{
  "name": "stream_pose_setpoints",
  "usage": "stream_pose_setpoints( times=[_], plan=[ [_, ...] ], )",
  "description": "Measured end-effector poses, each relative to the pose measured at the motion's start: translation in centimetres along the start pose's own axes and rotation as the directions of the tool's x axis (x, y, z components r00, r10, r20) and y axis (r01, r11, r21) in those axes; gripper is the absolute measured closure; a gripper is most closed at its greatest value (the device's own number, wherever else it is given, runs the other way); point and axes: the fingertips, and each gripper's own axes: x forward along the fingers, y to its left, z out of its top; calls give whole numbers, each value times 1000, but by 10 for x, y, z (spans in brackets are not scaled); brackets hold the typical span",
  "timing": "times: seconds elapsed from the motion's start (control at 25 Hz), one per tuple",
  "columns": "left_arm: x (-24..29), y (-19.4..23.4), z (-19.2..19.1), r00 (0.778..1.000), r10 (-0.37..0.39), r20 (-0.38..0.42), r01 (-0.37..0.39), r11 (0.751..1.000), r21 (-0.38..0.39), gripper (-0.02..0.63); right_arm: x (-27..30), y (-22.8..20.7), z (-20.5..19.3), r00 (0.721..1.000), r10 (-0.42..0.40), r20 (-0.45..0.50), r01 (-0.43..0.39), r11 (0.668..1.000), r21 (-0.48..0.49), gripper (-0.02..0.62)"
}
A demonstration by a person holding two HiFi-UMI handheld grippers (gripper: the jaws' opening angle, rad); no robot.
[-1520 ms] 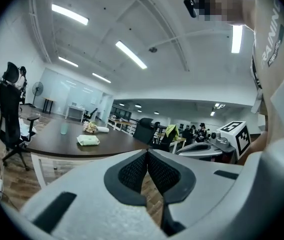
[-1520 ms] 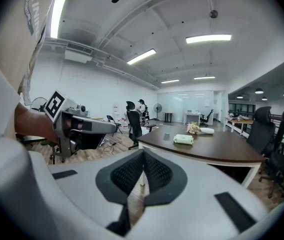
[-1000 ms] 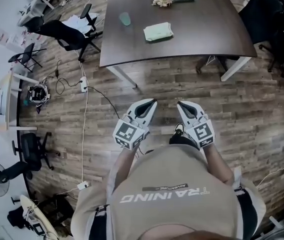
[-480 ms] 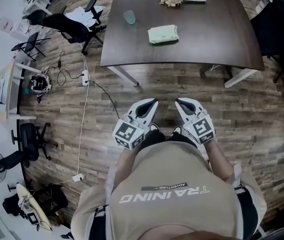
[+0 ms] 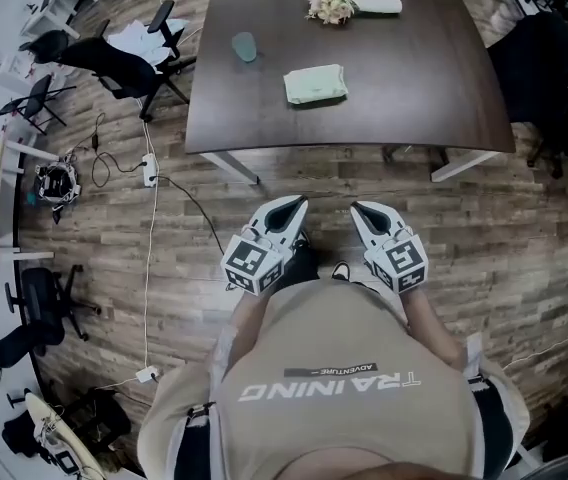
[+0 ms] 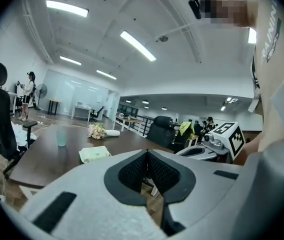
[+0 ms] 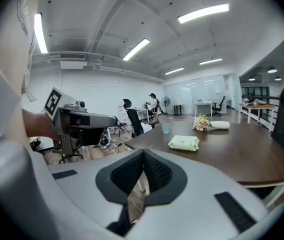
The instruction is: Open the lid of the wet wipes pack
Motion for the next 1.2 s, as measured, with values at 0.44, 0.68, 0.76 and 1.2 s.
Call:
stream_pose_setpoints(
  times=[0.44,0.68,0.76,1.2],
  plan=[
    [42,73,49,992,-117,37,114,990,82,597,74,-31,64,995,-96,26,98,989,-112,581],
    [45,99,49,985,-172,24,170,983,71,597,107,-35,67,992,-122,-12,120,986,-112,581],
    [43,112,46,982,-186,9,185,980,68,597,121,-33,73,991,-134,-10,132,984,-123,581],
    [61,165,48,982,-189,2,189,982,15,597,165,-39,91,990,-133,-50,119,969,-216,581]
  ],
)
